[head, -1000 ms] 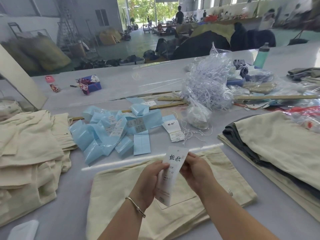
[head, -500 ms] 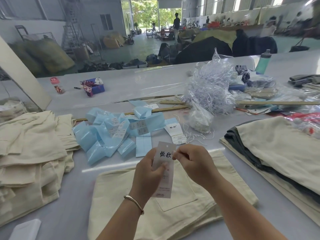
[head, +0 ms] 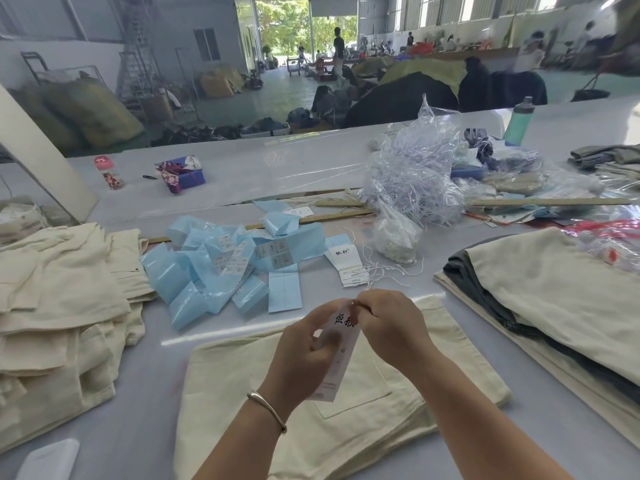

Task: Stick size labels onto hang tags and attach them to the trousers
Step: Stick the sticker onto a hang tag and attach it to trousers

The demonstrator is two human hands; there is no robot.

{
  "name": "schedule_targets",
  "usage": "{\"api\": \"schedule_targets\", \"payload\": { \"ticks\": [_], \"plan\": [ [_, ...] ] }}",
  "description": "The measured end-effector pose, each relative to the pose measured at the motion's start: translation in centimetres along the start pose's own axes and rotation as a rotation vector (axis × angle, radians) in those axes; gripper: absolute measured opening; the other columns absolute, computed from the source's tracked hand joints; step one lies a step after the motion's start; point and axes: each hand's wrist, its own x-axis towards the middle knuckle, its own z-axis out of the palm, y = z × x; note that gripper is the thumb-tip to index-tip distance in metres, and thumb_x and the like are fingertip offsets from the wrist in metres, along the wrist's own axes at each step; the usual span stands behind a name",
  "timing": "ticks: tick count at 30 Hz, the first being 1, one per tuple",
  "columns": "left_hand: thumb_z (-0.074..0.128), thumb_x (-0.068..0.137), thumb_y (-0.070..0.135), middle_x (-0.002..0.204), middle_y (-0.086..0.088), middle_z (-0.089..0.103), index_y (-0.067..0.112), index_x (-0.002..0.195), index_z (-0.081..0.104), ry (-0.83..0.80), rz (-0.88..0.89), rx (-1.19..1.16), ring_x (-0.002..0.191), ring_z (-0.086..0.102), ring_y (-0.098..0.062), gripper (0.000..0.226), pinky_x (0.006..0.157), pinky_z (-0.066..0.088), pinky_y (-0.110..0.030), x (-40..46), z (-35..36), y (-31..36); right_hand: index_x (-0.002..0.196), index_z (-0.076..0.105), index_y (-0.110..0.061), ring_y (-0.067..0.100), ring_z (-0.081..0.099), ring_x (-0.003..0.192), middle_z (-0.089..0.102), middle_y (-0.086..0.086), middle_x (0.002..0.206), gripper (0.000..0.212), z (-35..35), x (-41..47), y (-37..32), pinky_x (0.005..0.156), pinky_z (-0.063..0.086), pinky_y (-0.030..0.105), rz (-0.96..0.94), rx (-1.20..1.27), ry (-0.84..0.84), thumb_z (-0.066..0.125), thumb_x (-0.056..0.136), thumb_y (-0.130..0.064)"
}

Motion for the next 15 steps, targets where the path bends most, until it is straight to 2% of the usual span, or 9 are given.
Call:
{"api": "schedule_targets", "payload": {
  "ticks": [3,4,6,8,11,15],
  "plan": [
    [0.057,0.086,0.019,0.104,0.007,0.071,0.029,0.107,0.071,0.008,0.033,-0.110,0.097,0.064,-0.012,0.027,0.076,0.052,-0.024,0.2,-0.1,0.5,0.070,0.063,-0.014,0.024,0.055,0.075,0.064,-0.001,0.072,0.021,0.0,-0.2,0.2,0.060,0.042,0.034,-0.003,0.031,0.021,0.054,0.088,-0.019],
    [0.054,0.089,0.024,0.103,0.002,0.070,0.022,0.103,0.073,0.013,0.018,-0.176,0.097,0.064,-0.013,0.024,0.076,0.051,-0.024,0.4,-0.2,0.7,0.074,0.067,-0.014,0.023,0.058,0.076,0.067,0.001,0.075,0.020,0.0,-0.3,0.3,0.063,0.045,0.034,-0.009,0.043,0.031,0.056,0.089,-0.020],
    [0.046,0.099,0.025,0.098,-0.006,0.071,0.013,0.095,0.075,0.026,-0.067,-0.296,0.092,0.066,-0.016,0.032,0.073,0.051,-0.022,0.8,-0.5,0.8,0.076,0.069,-0.013,0.023,0.058,0.075,0.068,0.000,0.075,0.020,0.1,-0.6,0.4,0.064,0.047,0.036,-0.036,0.061,0.036,0.058,0.090,-0.022],
    [0.047,0.102,0.016,0.087,-0.007,0.074,0.010,0.089,0.076,0.021,-0.143,-0.352,0.081,0.067,-0.016,0.032,0.071,0.052,-0.024,1.4,-0.8,0.8,0.074,0.068,-0.016,0.020,0.054,0.069,0.061,-0.005,0.067,0.019,0.2,-0.7,0.4,0.062,0.043,0.036,-0.074,0.085,0.030,0.061,0.090,-0.023],
    [0.061,0.091,0.004,0.080,-0.005,0.072,0.008,0.086,0.073,-0.029,-0.174,-0.401,0.074,0.065,-0.013,0.014,0.068,0.051,-0.021,1.8,-0.7,0.5,0.068,0.064,-0.020,0.015,0.044,0.065,0.046,-0.011,0.061,0.022,0.4,-0.7,0.6,0.059,0.038,0.034,-0.111,0.083,0.030,0.062,0.090,-0.023],
    [0.068,0.086,0.002,0.076,-0.006,0.068,0.007,0.083,0.071,-0.034,-0.184,-0.373,0.071,0.060,-0.014,0.007,0.069,0.050,-0.023,2.3,-0.1,0.0,0.058,0.043,-0.027,0.018,0.043,0.063,0.044,-0.008,0.057,0.037,0.4,-0.9,1.2,0.060,0.038,0.037,-0.132,0.111,0.016,0.060,0.089,-0.016]
  ]
}}
